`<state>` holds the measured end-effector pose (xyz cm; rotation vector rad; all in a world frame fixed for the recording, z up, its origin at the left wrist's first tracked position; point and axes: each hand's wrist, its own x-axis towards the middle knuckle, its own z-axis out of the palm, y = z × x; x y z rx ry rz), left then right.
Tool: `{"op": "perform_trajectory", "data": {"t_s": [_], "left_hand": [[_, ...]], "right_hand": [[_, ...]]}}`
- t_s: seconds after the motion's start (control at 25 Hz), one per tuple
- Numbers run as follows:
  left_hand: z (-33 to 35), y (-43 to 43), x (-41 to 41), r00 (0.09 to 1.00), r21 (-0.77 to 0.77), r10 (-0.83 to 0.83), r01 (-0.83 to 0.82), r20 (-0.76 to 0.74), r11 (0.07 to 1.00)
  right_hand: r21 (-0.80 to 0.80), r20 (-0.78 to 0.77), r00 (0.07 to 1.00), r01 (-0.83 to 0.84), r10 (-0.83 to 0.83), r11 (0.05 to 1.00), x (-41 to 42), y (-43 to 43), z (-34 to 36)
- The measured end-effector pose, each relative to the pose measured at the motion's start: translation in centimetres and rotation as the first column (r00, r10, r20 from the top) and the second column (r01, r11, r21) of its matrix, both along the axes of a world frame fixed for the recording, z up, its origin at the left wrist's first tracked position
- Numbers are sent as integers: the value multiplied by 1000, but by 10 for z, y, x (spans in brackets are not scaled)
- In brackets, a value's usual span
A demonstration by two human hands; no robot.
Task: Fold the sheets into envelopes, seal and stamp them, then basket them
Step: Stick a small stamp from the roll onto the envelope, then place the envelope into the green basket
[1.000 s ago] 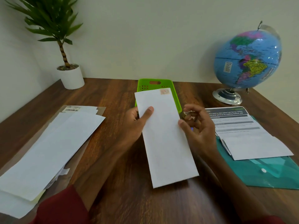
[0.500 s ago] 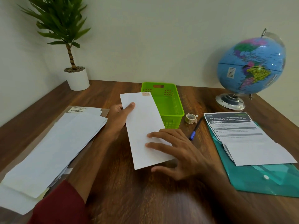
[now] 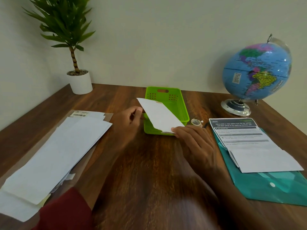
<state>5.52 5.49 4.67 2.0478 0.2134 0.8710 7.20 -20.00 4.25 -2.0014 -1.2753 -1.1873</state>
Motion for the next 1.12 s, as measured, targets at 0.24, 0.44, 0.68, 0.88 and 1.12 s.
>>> {"op": "perform_trajectory", "data": {"t_s": [0.24, 0.44, 0.68, 0.88, 1.12], "left_hand": [[-11, -6, 4, 998, 280, 55, -57, 14, 958], [-14, -6, 4, 1000, 276, -5, 8, -13, 961], [-15, -7, 3, 1000, 259, -25, 20, 15, 966], [-14, -9, 3, 1000, 262, -18, 14, 13, 965], [-15, -9, 4, 1000, 252, -16, 12, 14, 968]], "right_hand": [[-66, 73, 995, 67, -62, 996, 5, 11, 10], [-56, 80, 991, 112, -108, 992, 22, 36, 26], [-105, 54, 981, 192, -187, 976, 52, 63, 32], [-211, -135, 974, 154, -184, 965, 68, 64, 21], [-280, -247, 956, 87, -159, 956, 54, 59, 23]]}}
